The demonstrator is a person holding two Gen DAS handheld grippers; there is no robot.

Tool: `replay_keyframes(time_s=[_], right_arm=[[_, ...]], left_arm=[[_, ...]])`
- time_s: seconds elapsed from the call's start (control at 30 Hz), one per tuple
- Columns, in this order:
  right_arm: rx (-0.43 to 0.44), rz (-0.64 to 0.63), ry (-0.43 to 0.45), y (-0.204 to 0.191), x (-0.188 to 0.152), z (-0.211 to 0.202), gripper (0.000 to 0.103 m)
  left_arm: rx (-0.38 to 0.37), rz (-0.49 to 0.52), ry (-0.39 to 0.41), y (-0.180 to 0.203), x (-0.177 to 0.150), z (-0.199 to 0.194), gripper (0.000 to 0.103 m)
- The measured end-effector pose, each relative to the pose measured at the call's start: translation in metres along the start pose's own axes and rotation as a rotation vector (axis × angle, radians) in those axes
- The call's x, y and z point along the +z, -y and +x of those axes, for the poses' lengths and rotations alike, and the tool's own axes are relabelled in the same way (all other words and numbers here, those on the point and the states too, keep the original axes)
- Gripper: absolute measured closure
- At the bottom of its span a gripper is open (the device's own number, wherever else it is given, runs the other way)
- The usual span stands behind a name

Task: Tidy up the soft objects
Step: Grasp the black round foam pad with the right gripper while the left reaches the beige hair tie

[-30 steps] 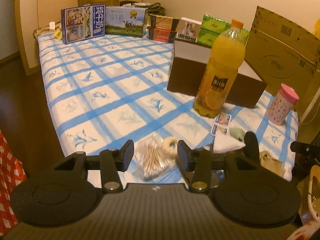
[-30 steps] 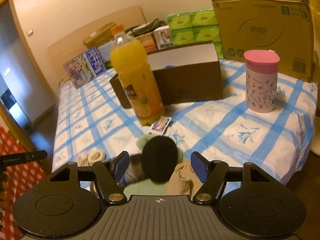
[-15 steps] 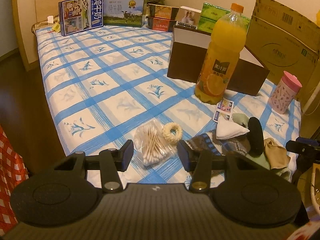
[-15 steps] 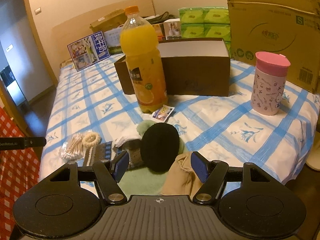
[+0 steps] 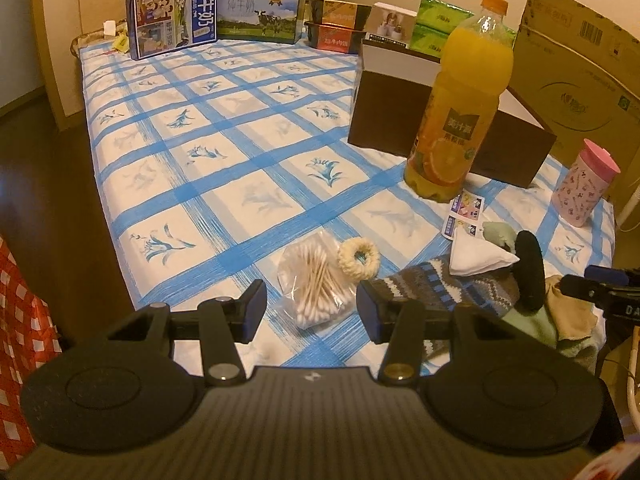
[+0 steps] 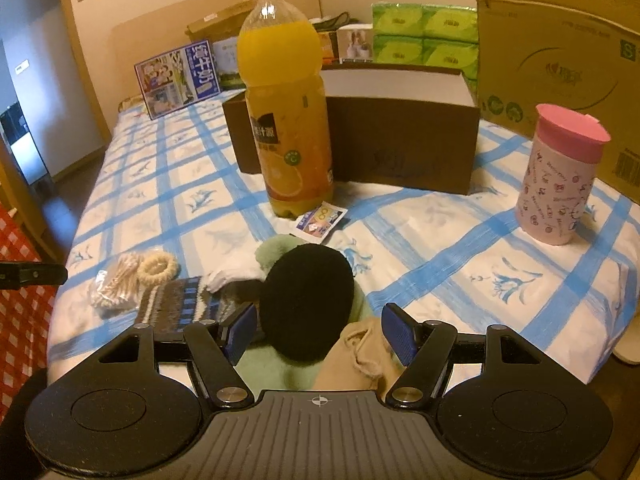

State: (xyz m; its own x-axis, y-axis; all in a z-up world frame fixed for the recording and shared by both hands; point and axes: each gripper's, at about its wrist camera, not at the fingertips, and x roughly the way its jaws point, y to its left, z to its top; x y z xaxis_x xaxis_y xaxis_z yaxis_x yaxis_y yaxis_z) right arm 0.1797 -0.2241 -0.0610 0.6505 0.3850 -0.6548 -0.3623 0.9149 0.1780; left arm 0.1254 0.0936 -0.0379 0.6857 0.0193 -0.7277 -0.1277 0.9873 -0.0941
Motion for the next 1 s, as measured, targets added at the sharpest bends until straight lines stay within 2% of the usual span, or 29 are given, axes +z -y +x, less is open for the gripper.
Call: replay_keyframes(time_s=[0.23, 0.77, 0.8, 0.87, 1.0], right_arm=[[0.04, 0.031, -0.039, 0.002, 0.007, 0.024, 0.034], [0.035, 0.055, -0.069, 0.001, 0.007, 0.061, 0.031], [0.04, 0.055, -0.067, 0.001, 0.006, 0.062, 0.031], [0.043, 0.051, -0.057, 0.001, 0.006, 0.062, 0.04], [0.058, 0.06, -0.033, 0.004, 0.008, 0.055, 0.041]], left_arm=[[-0.01, 0.014, -0.011, 0.006, 0.001, 0.011, 0.056], [-0.025, 0.048, -0.029, 0.02, 0.002, 0.033, 0.053], [-0.028, 0.057, -0.028, 0.021, 0.002, 0.034, 0.053], [-0.035, 0.073, -0.024, 0.025, 0.003, 0.037, 0.053], [-0.052, 0.106, -0.012, 0.033, 0.005, 0.043, 0.054]])
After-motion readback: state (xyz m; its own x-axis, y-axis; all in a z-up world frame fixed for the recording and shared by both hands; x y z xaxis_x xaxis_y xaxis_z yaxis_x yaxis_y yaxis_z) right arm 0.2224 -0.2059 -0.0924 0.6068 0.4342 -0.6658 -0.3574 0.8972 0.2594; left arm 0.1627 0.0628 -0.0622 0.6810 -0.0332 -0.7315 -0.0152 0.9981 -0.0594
